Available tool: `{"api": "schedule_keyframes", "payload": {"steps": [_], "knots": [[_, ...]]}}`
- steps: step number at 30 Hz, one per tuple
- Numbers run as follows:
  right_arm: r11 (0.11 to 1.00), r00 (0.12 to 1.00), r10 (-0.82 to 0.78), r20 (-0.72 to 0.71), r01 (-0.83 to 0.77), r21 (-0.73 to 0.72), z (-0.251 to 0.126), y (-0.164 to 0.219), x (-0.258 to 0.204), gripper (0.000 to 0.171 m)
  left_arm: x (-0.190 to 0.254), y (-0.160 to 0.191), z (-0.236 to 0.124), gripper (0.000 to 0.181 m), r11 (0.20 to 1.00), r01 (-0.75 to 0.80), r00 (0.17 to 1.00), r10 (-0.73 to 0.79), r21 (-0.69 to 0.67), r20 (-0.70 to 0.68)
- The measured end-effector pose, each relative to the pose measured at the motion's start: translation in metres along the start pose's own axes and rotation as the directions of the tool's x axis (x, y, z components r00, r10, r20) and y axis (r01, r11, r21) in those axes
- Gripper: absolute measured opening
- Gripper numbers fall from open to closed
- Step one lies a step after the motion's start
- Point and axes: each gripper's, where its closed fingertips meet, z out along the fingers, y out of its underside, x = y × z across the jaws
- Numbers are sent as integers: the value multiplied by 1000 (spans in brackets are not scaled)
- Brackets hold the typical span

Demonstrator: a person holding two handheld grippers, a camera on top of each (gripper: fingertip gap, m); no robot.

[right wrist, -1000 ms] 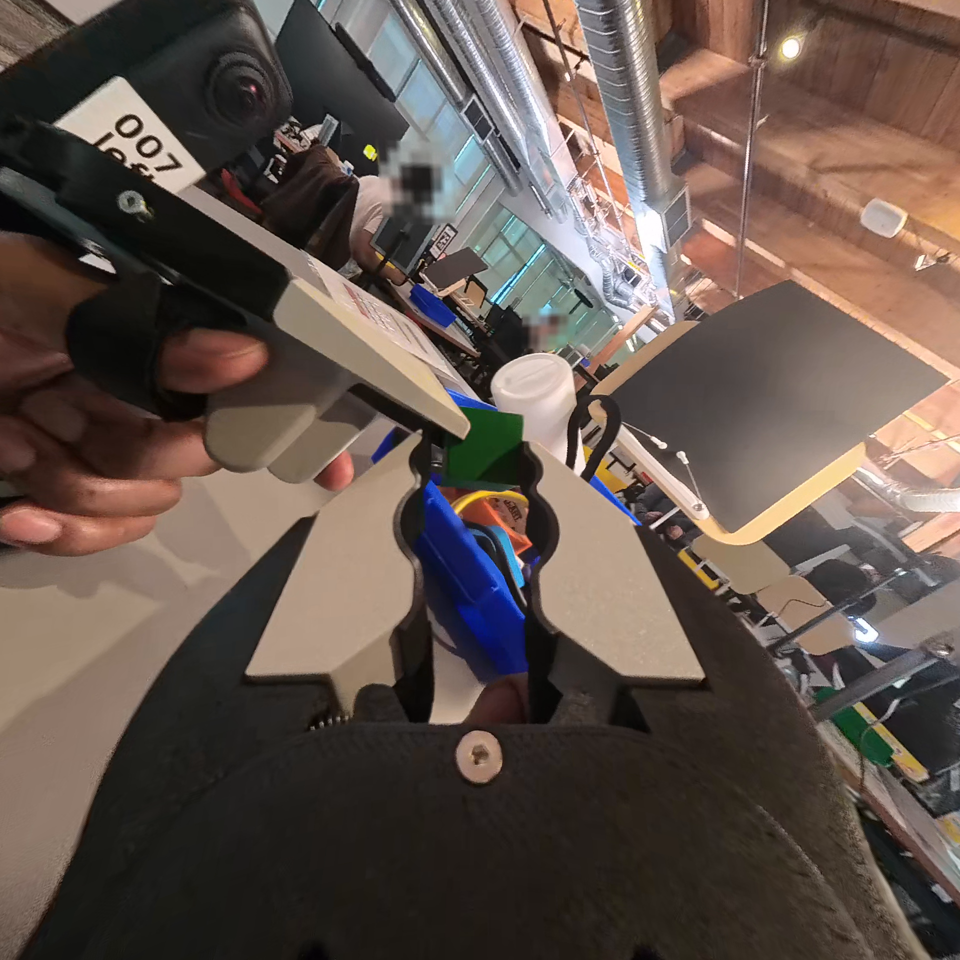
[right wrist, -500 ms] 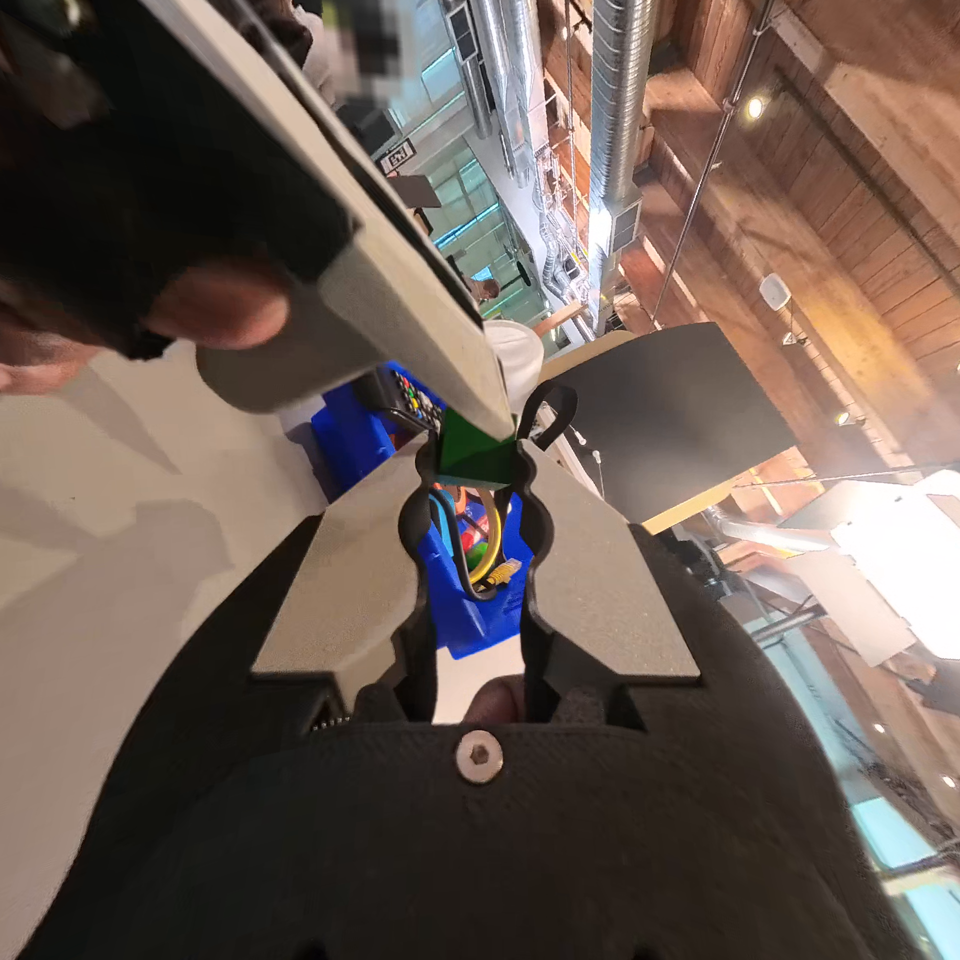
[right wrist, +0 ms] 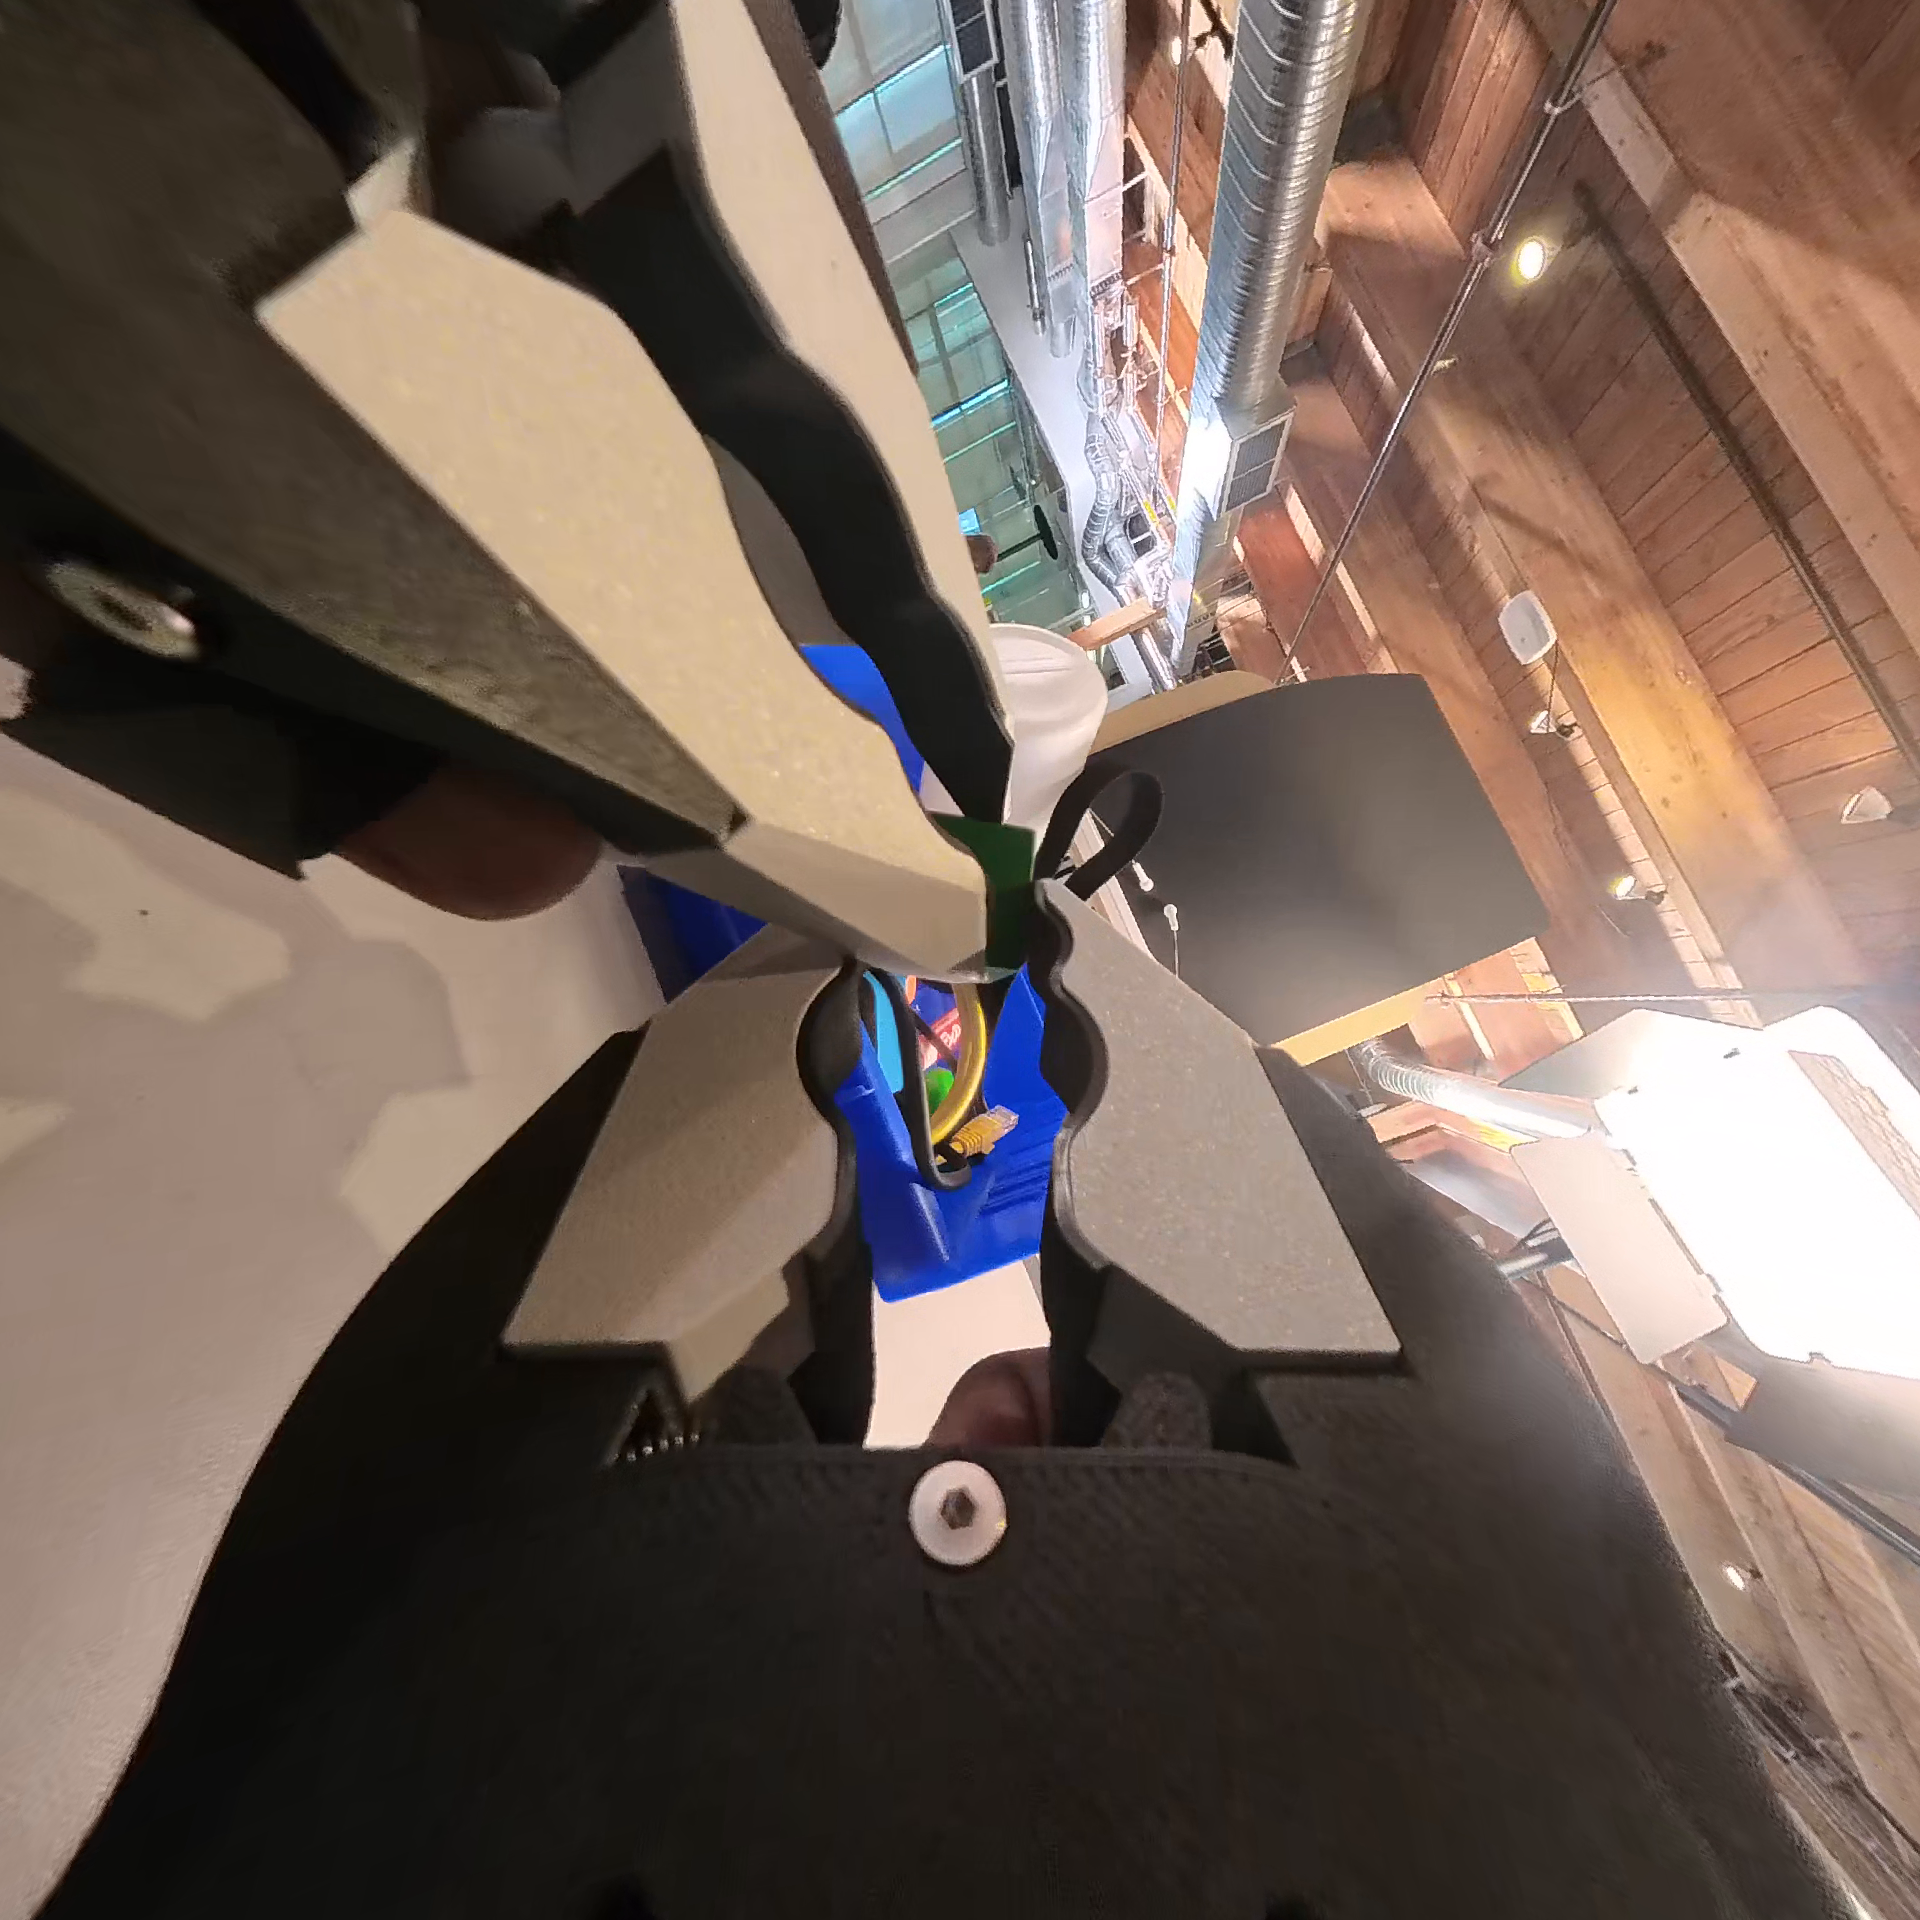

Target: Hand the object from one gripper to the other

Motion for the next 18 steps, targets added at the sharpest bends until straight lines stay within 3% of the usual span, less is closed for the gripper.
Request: {"api": "schedule_keyframes", "payload": {"steps": [18], "knots": [[992, 993, -120, -11, 119, -34, 1, 3, -5, 30, -2, 7, 2, 31, 997, -65, 997, 68, -51, 42]]}}
